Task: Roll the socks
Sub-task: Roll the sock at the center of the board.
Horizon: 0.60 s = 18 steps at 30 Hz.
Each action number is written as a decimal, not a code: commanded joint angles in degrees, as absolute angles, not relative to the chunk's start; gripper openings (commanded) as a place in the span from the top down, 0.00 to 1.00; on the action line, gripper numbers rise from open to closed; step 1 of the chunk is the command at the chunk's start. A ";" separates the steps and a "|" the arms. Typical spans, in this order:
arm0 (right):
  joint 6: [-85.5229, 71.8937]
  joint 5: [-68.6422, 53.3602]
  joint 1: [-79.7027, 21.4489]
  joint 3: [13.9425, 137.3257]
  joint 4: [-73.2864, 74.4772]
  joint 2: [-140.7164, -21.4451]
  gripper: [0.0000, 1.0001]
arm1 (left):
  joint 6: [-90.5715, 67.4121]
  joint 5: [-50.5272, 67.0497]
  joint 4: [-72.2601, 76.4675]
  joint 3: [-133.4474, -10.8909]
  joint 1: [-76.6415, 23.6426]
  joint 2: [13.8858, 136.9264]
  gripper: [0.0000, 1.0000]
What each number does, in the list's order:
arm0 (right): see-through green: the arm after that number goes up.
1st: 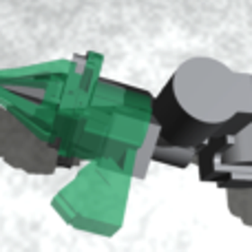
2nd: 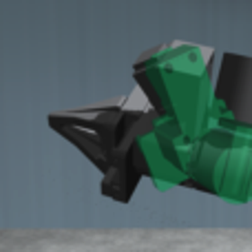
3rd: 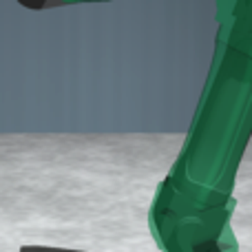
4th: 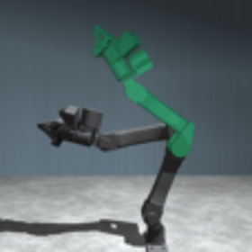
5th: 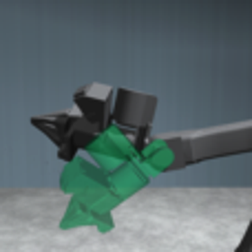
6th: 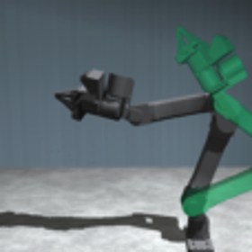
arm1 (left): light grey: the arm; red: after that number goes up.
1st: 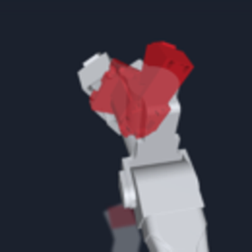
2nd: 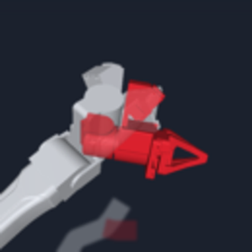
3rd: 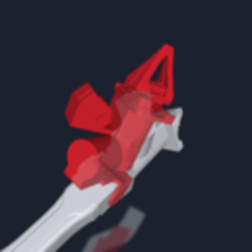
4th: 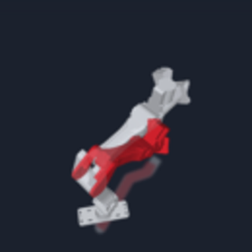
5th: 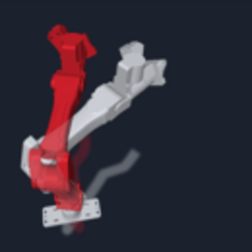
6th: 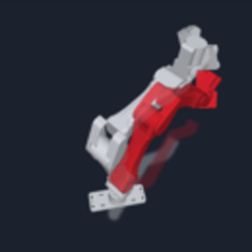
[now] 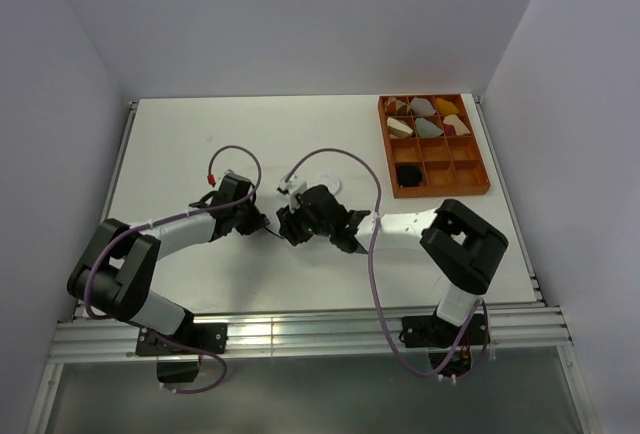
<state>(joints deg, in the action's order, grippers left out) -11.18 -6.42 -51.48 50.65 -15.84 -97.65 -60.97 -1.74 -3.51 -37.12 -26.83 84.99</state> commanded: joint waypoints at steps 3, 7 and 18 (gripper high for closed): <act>3.24 7.11 -57.39 45.88 -27.22 -96.85 0.49 | -55.64 -1.85 -14.23 -42.36 -27.07 88.94 1.00; 5.97 10.79 -60.46 44.47 -32.07 -97.03 0.49 | -54.41 -1.58 -16.87 -44.99 -27.07 90.70 1.00; 10.11 11.78 -63.90 46.58 -36.04 -102.39 0.49 | -52.21 -0.53 -21.53 -48.16 -27.07 92.81 1.00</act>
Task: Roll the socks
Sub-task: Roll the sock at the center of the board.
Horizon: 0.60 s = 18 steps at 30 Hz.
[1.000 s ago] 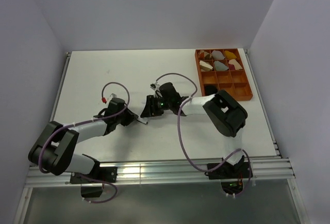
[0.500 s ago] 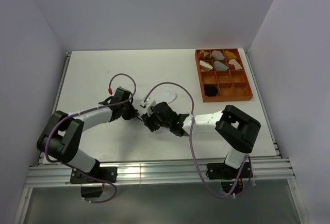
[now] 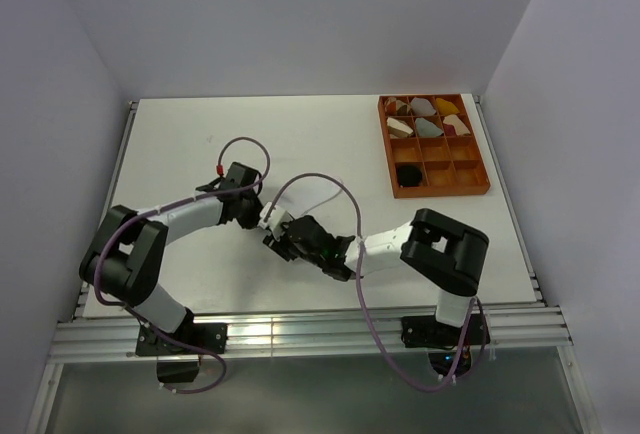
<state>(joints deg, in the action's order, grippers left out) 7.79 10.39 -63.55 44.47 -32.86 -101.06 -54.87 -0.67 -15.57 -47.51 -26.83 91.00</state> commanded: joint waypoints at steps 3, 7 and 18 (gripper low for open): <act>10.54 11.95 -63.98 48.42 -34.72 -104.41 0.50 | -51.86 -0.53 -22.24 -48.78 -27.07 92.99 1.00; 10.81 13.18 -64.07 49.57 -35.33 -107.05 0.51 | -51.42 0.53 -22.85 -49.75 -27.16 93.69 1.00; 9.41 16.52 -63.81 52.12 -33.84 -112.85 0.55 | -50.19 1.76 -24.52 -50.54 -27.16 94.22 1.00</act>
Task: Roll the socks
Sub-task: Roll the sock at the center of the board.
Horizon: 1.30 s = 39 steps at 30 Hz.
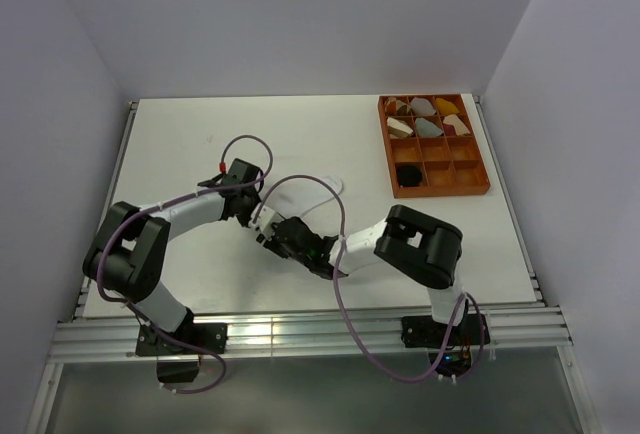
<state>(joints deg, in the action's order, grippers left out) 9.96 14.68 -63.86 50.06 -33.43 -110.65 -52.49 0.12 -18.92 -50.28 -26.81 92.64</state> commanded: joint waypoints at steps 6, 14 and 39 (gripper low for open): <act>6.42 15.47 -62.06 53.08 -30.69 -113.91 0.64 | -49.48 2.20 -25.22 -51.33 -27.16 94.48 1.00; 3.25 8.09 -58.80 53.61 -26.29 -114.08 0.89 | -47.90 3.34 -26.89 -53.26 -27.16 95.45 1.00; -22.40 -22.93 -45.62 59.86 -10.54 -113.47 1.00 | -59.15 -9.40 -17.33 -49.49 -26.81 80.87 0.65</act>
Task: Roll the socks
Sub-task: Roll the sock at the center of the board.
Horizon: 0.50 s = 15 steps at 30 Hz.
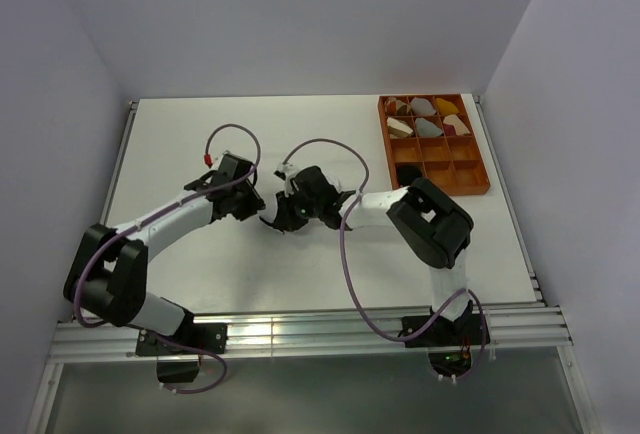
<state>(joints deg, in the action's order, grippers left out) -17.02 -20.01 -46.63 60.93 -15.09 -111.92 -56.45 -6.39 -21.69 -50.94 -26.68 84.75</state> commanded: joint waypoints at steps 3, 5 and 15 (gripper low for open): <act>-27.41 -25.30 -43.86 58.63 -13.17 -113.90 1.00 | -59.68 -9.41 -15.30 -47.56 -26.81 78.85 0.63; -31.54 -28.03 -42.29 57.05 -15.89 -114.34 1.00 | -59.94 -8.79 -14.59 -46.15 -26.81 78.05 0.63; -43.68 -31.28 -39.29 49.93 -27.33 -115.93 1.00 | -65.21 -3.34 -4.84 -36.48 -27.68 75.84 0.53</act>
<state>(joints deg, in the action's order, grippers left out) -39.51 -31.33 -39.90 53.12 -27.66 -113.34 -62.59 -5.48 -10.63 -37.71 -26.92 76.53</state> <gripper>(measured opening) 0.143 0.456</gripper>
